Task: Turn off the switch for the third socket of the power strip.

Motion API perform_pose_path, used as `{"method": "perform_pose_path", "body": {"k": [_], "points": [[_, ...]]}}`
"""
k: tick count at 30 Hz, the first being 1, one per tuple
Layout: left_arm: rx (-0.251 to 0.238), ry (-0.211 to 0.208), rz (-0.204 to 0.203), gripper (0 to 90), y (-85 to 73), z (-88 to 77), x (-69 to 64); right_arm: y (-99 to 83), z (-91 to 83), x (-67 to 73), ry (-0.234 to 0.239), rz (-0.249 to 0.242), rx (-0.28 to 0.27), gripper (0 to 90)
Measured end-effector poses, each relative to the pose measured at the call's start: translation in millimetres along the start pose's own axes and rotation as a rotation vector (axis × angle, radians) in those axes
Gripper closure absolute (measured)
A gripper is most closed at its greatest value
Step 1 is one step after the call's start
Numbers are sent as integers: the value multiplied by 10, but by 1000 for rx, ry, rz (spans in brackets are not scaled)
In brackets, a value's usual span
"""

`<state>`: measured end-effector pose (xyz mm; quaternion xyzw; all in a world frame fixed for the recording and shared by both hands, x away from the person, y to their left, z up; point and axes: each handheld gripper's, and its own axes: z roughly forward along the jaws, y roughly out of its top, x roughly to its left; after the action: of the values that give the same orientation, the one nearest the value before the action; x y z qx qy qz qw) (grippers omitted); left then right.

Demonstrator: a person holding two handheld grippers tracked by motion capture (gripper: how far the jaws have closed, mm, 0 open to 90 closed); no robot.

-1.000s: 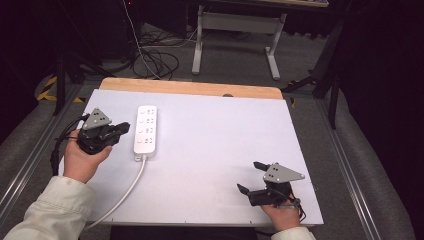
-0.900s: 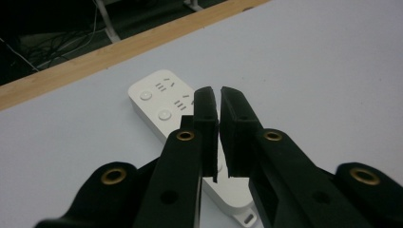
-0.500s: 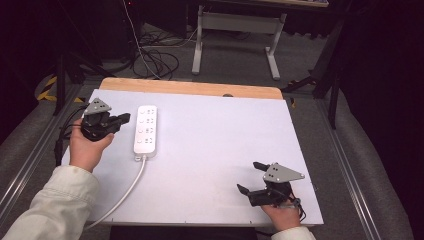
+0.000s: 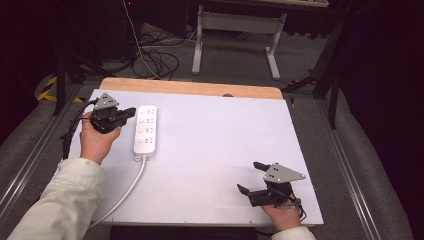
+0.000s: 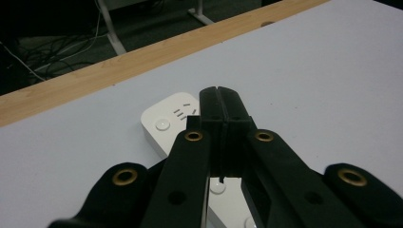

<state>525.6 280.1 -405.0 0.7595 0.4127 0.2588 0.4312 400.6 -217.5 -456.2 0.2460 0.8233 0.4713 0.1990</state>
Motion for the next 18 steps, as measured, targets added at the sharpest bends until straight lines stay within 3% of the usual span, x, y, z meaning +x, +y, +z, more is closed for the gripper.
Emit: {"method": "perform_pose_path", "body": {"k": [12, 18], "points": [[34, -1, 1, 898, -80, 232, 85, 0, -11, 1, 3, -1, -5, 104], [17, -43, 17, 898, -159, 342, 155, 0, -10, 3, 5, -2, -5, 104]]}}
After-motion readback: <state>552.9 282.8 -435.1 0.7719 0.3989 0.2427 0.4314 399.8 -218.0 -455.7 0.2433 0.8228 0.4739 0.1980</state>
